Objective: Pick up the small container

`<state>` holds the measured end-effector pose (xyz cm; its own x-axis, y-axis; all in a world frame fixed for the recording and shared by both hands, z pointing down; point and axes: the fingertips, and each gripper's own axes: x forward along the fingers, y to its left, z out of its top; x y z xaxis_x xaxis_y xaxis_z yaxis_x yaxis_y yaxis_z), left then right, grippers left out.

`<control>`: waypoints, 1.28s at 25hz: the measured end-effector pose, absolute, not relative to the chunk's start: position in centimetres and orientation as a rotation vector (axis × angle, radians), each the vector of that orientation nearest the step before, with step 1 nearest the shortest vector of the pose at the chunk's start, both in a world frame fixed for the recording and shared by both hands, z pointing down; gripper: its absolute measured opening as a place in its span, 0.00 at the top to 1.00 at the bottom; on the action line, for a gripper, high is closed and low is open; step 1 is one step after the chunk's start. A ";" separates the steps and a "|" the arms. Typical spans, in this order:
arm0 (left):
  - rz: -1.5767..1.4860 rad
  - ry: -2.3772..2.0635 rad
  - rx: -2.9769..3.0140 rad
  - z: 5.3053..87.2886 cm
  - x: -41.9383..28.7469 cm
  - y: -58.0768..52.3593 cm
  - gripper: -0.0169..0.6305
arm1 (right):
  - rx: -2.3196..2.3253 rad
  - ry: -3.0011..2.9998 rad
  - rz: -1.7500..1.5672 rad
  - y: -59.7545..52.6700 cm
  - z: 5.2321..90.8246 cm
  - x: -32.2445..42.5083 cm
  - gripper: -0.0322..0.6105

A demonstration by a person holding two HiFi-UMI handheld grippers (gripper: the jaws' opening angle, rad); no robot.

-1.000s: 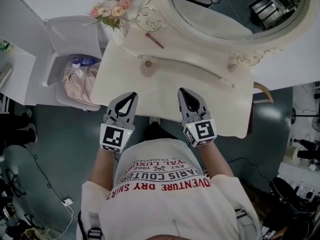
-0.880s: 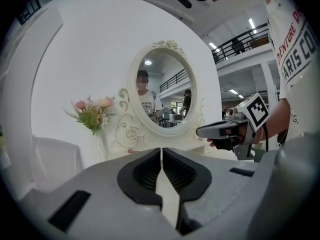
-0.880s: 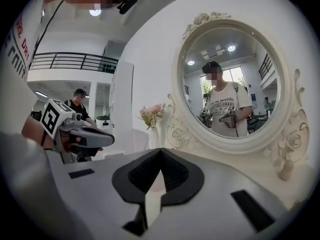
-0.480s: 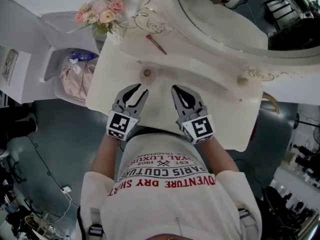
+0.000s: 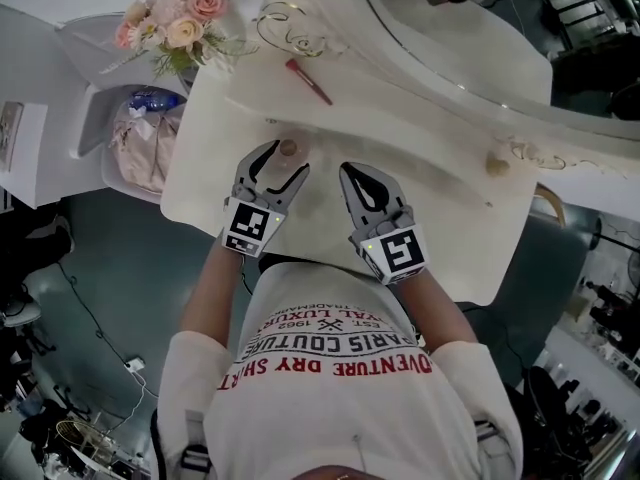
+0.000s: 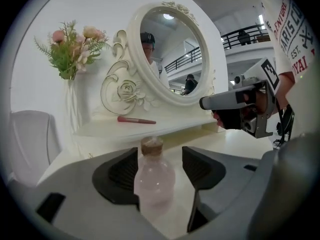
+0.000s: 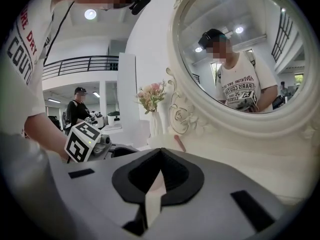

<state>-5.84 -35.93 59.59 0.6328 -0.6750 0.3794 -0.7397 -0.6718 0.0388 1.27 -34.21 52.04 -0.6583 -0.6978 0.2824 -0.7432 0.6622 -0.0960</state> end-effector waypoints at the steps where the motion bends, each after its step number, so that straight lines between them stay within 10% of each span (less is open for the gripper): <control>1: 0.490 -1.170 2.662 59.8 -5.7 -36.3 0.57 | 1.176 -2.652 0.304 -34.3 52.2 1.5 0.95; 32: 0.573 -1.163 2.627 59.1 -5.1 -37.7 0.76 | 1.349 -2.614 0.380 -34.5 51.2 4.2 0.95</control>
<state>-5.12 -37.73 59.12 0.6130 -0.6628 0.4301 -0.7450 -0.6662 0.0352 4.15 -34.50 51.16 -0.5738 -0.7732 0.2698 -0.8181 0.5566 -0.1447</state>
